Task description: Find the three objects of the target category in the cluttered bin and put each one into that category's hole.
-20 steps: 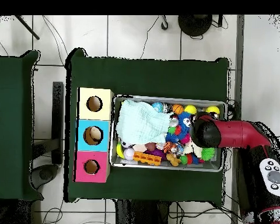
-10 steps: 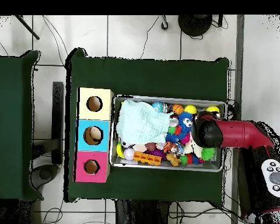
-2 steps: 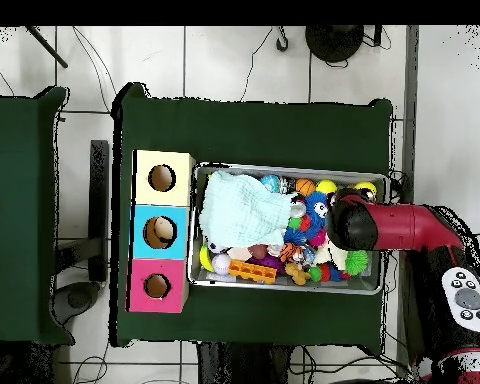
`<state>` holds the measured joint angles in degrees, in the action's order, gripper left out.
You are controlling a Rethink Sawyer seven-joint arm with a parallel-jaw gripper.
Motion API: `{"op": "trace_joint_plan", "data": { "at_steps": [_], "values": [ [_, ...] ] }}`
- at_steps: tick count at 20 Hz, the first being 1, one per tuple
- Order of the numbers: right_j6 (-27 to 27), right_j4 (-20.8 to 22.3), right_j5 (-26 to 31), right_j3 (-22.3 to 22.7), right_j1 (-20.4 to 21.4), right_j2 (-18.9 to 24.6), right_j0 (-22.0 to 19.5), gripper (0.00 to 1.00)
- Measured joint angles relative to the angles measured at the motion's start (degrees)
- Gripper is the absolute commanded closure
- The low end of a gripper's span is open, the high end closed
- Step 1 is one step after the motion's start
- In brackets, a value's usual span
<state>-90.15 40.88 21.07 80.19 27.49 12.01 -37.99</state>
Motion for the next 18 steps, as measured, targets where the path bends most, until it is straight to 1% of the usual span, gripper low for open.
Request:
{"op": "trace_joint_plan", "data": {
  "at_steps": [5,18],
  "values": [
    [0.0,0.0,-1.7,-0.7,-1.4,-0.1,0.3,0.0],
    [0.0,0.0,-3.3,-1.6,-1.8,-2.8,1.9,0.0]
  ]
}}
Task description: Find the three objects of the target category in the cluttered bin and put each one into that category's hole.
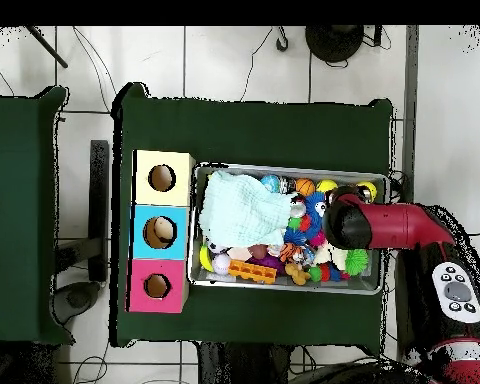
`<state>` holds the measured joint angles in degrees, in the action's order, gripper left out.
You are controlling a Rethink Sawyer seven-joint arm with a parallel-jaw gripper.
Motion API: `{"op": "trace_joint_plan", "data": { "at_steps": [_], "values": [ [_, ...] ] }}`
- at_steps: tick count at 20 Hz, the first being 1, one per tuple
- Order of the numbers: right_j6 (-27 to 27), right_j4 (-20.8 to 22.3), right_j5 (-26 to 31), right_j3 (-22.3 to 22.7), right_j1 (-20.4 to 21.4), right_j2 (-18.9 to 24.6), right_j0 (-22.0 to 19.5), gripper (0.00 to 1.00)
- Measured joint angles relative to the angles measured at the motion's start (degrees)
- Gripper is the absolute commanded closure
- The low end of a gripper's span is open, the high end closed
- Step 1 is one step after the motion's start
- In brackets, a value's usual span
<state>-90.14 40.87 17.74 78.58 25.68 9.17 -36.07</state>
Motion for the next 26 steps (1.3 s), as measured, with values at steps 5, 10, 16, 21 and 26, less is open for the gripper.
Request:
{"op": "trace_joint_plan", "data": {
  "at_steps": [5,10,16,21,26],
  "values": [
    [0.0,0.0,-0.8,-0.7,-0.5,-1.0,0.4,0.0],
    [0.0,0.0,-0.8,-1.7,-1.1,-1.2,0.2,0.0],
    [0.0,0.0,-0.8,-2.7,-1.8,-1.2,-0.5,0.0],
    [0.0,0.0,-0.8,-3.1,-2.6,-0.9,-1.1,0.0],
    [0.0,0.0,-0.8,-3.2,-2.7,-0.4,-1.4,0.0]
  ]
}}
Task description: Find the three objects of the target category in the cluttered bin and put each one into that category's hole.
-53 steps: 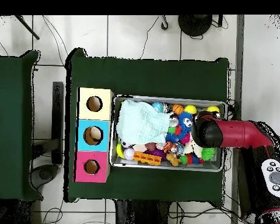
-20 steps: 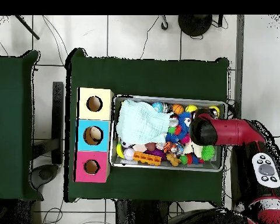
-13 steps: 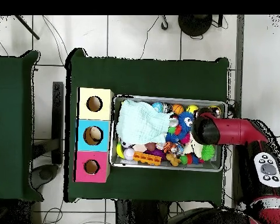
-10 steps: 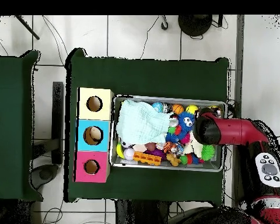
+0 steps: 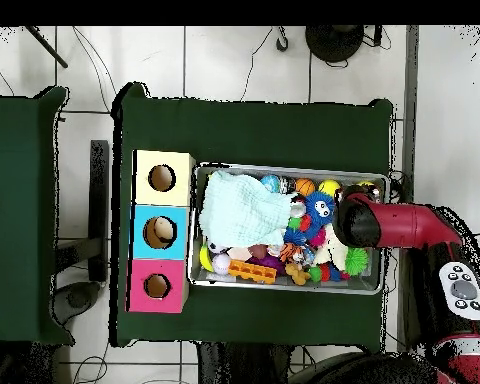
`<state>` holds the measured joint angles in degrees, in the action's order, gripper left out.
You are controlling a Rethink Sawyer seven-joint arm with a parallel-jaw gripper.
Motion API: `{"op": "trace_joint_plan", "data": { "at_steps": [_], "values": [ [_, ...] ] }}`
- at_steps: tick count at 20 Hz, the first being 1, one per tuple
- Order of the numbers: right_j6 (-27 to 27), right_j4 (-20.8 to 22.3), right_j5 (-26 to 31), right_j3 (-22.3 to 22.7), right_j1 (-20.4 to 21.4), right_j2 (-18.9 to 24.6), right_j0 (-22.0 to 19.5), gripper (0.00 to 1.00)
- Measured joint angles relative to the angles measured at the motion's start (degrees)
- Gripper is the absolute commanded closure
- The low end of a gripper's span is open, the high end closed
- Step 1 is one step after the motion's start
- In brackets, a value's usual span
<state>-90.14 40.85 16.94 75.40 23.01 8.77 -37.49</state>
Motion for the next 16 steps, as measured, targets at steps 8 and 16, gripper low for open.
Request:
{"op": "trace_joint_plan", "data": {
  "at_steps": [8,16],
  "values": [
    [0.0,0.0,0.0,0.0,-0.1,1.1,-1.0,0.0],
    [0.0,-0.5,0.0,0.3,-0.4,2.9,-2.6,1.0]
  ]
}}
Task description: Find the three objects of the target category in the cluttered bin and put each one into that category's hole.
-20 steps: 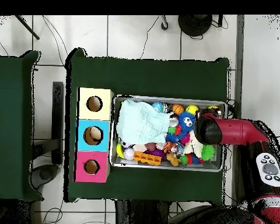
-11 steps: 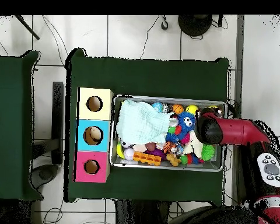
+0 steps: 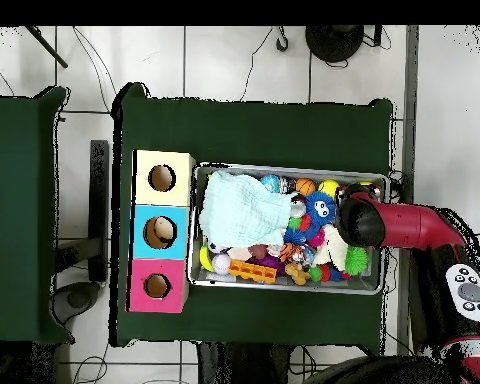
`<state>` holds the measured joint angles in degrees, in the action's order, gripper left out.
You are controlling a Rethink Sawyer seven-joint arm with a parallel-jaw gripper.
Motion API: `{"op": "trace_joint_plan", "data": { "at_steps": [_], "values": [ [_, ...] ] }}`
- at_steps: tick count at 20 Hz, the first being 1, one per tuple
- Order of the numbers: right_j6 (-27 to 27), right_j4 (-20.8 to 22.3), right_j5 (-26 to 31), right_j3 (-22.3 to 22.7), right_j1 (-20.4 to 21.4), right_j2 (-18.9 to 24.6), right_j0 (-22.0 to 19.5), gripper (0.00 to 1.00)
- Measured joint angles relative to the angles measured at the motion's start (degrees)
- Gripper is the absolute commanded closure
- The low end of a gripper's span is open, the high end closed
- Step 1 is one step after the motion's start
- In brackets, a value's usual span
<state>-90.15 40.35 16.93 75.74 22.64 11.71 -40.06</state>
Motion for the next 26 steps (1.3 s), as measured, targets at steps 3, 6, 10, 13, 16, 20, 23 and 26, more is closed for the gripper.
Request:
{"op": "trace_joint_plan", "data": {
  "at_steps": [3,6,10,13,16,20,23,26],
  "values": [
    [0.0,-0.2,0.0,0.2,0.0,0.0,0.0,1.0],
    [0.0,-0.4,0.0,0.2,0.0,0.0,0.1,1.0],
    [0.0,-0.4,0.0,0.3,0.1,0.0,0.2,1.0],
    [0.0,-0.7,0.0,0.8,0.3,0.0,0.2,1.0],
    [0.0,-1.0,0.0,1.4,0.7,0.0,0.3,1.0],
    [0.0,-1.9,0.0,3.3,2.2,0.0,0.8,1.0],
    [0.0,-3.0,0.0,4.9,3.8,0.0,1.7,1.0],
    [0.0,-3.7,0.0,6.0,5.2,0.0,2.5,1.0]
  ]
}}
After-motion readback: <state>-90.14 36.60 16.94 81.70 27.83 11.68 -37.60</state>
